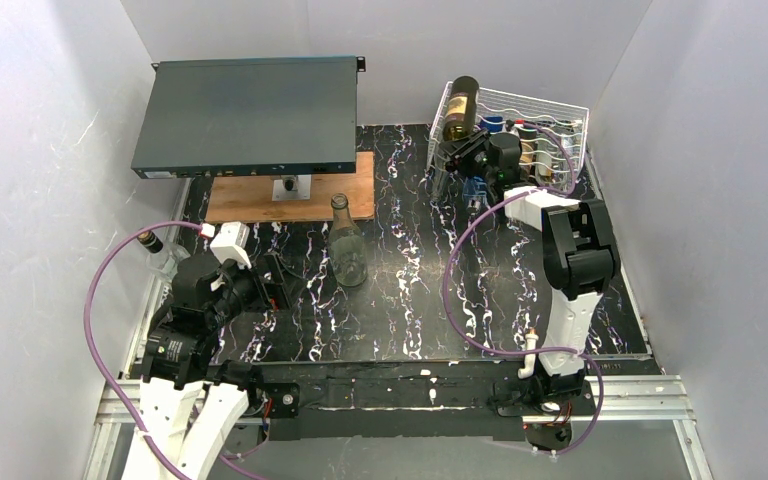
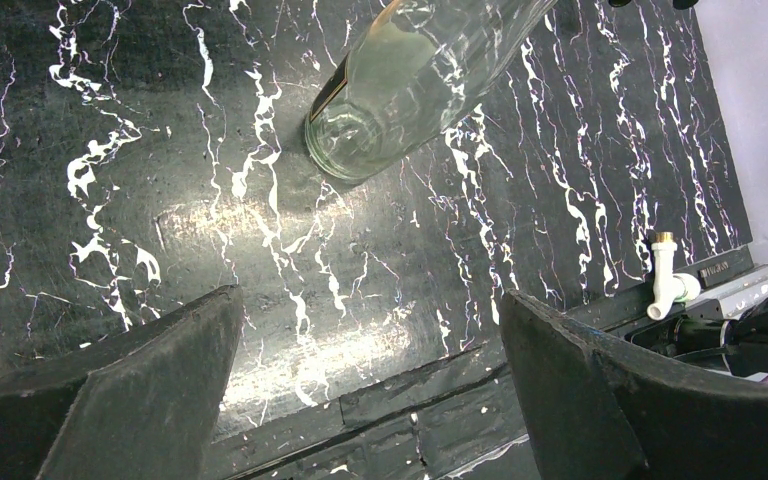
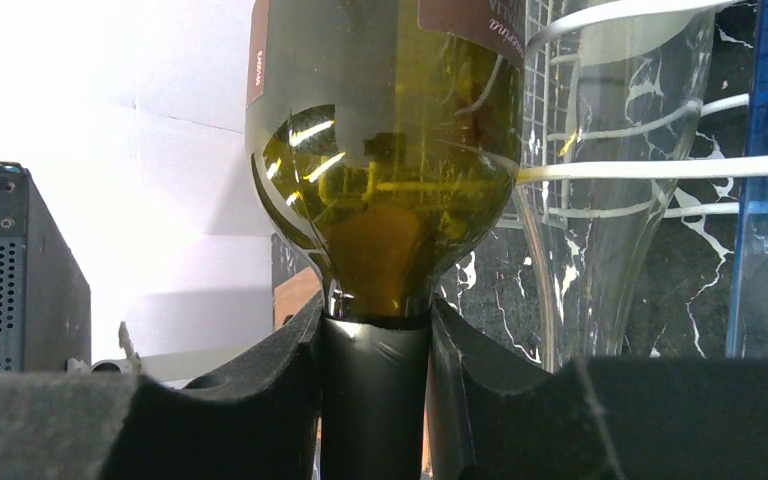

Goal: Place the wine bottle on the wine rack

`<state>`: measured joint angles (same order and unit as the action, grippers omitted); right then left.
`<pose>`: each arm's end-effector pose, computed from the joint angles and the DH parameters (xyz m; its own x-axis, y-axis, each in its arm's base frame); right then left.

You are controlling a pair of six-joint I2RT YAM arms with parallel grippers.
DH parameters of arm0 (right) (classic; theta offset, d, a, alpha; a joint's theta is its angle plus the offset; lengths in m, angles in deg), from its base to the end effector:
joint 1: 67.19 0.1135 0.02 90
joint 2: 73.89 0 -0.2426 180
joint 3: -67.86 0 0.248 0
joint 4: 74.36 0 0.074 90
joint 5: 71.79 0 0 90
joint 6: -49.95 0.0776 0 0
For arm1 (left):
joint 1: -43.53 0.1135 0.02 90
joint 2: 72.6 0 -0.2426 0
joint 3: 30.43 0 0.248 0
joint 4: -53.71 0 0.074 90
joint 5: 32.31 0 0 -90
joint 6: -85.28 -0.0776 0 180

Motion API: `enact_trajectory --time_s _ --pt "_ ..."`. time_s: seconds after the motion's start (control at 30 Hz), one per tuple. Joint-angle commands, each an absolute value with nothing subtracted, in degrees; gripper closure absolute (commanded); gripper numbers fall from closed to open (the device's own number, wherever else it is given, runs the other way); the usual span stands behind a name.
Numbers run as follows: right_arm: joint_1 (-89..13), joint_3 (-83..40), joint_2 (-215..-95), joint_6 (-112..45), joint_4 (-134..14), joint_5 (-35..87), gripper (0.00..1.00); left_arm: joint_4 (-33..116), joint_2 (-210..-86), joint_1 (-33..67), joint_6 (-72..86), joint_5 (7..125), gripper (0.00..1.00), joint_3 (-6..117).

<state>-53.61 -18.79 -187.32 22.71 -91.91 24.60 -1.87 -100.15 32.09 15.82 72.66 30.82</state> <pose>0.4714 0.1228 0.2001 -0.3738 0.8187 -0.4359 -0.0171 0.4638 0.8858 0.1425 -0.0493 0.3078 -0.4917 -0.2463 -0.8352 0.2713 0.8681 -0.4157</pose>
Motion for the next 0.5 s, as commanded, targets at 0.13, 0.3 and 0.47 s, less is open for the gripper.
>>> enact_trajectory --time_s 0.13,0.3,0.47 --pt "-52.9 -23.7 -186.9 20.6 -101.1 24.0 0.73 -1.7 -99.7 32.0 15.2 72.0 0.01 30.4" --pt "-52.3 -23.9 -187.5 20.9 -100.6 24.2 0.6 -1.7 -99.7 32.0 15.2 72.0 0.01 30.5" --pt "-51.9 -23.6 -187.4 20.6 -100.7 25.8 0.42 -1.7 -99.5 32.0 15.3 72.0 0.01 30.5"
